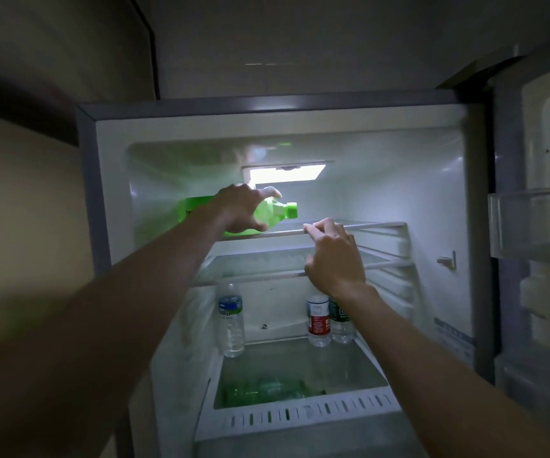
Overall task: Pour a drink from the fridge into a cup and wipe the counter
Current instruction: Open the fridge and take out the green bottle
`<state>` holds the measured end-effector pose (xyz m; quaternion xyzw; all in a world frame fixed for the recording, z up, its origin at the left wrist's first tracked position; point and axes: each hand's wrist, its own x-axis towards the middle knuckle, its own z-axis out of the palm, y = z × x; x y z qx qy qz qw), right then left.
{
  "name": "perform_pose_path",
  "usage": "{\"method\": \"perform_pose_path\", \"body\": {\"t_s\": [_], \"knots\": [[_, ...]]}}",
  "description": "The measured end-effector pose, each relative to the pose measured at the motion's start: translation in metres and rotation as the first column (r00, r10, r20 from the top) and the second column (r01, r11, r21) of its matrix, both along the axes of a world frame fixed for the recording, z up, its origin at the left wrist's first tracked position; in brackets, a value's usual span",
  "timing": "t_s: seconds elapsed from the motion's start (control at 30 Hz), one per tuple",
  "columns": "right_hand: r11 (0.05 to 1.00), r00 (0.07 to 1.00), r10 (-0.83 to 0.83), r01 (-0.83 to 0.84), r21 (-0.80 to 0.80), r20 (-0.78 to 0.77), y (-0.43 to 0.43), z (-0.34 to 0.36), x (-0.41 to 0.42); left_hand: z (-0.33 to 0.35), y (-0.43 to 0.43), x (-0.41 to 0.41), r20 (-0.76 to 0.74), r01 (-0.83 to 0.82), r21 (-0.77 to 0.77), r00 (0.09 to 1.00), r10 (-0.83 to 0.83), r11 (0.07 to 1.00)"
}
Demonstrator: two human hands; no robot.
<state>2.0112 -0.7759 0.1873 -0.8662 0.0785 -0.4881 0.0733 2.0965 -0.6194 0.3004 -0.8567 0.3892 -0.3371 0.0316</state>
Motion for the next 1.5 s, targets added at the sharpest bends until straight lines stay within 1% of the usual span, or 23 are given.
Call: {"method": "perform_pose_path", "body": {"t_s": [0.13,0.23,0.4,0.47,0.53,0.63,0.77,0.9,0.97,1.03,1.1,1.17,1.23,1.33,1.4,1.5], "knots": [[1.000,1.000,-0.004,0.004,-0.012,0.011,0.000,-0.002,0.001,0.002,0.026,-0.015,-0.053,0.167,-0.060,0.984,-0.170,0.984],[1.000,1.000,-0.015,0.015,-0.002,0.020,0.001,-0.002,0.002,0.001,0.035,-0.018,-0.075,0.231,-0.116,0.968,-0.241,0.966],[1.000,0.999,-0.019,0.019,-0.010,0.046,0.002,-0.004,0.003,-0.008,0.034,-0.012,-0.061,0.199,-0.116,0.976,-0.207,0.973],[0.999,0.999,-0.015,0.016,-0.028,0.039,0.001,-0.004,0.004,-0.012,0.030,-0.010,-0.007,0.102,-0.078,0.995,-0.103,0.992],[0.999,1.000,-0.003,0.004,-0.044,0.023,-0.001,-0.003,0.003,-0.017,0.026,-0.009,0.024,-0.001,-0.091,1.000,0.003,0.996],[0.999,1.000,0.008,-0.008,-0.045,-0.009,-0.005,-0.004,0.001,-0.022,0.021,-0.010,0.073,-0.037,-0.118,0.996,0.046,0.992],[0.999,1.000,0.016,-0.017,-0.027,-0.024,-0.006,-0.003,-0.001,-0.024,0.024,-0.013,0.150,-0.009,-0.145,0.988,0.031,0.989],[1.000,0.999,0.015,-0.016,-0.016,-0.036,-0.005,-0.005,-0.002,-0.028,0.033,-0.023,0.166,0.143,-0.244,0.981,-0.104,0.959],[1.000,0.999,0.018,-0.019,-0.025,-0.040,-0.005,-0.006,-0.002,-0.032,0.039,-0.034,0.161,0.215,-0.332,0.972,-0.170,0.918],[1.000,0.999,0.019,-0.020,-0.024,-0.046,-0.004,-0.005,-0.003,-0.035,0.046,-0.047,0.159,0.288,-0.449,0.957,-0.242,0.846],[1.000,0.998,0.017,-0.018,-0.019,-0.053,-0.002,-0.004,-0.004,-0.034,0.050,-0.063,0.155,0.330,-0.580,0.942,-0.297,0.744],[1.000,0.997,0.015,-0.016,-0.015,-0.072,-0.001,-0.003,-0.006,-0.035,0.053,-0.081,0.141,0.333,-0.698,0.932,-0.334,0.634],[1.000,0.996,0.020,-0.021,-0.013,-0.091,0.000,-0.002,-0.007,-0.038,0.054,-0.098,0.103,0.298,-0.774,0.930,-0.352,0.559],[0.999,0.991,0.031,-0.033,-0.012,-0.134,0.001,-0.002,-0.012,-0.054,0.055,-0.114,0.019,0.206,-0.855,0.929,-0.369,0.476],[1.000,0.989,0.020,-0.023,-0.018,-0.148,0.005,-0.006,-0.017,-0.069,0.057,-0.115,-0.061,0.116,-0.887,0.930,-0.363,0.448],[1.000,0.991,0.014,-0.015,-0.008,-0.130,0.014,-0.014,-0.026,-0.096,0.060,-0.111,-0.226,-0.069,-0.903,0.916,-0.331,0.424]]}}
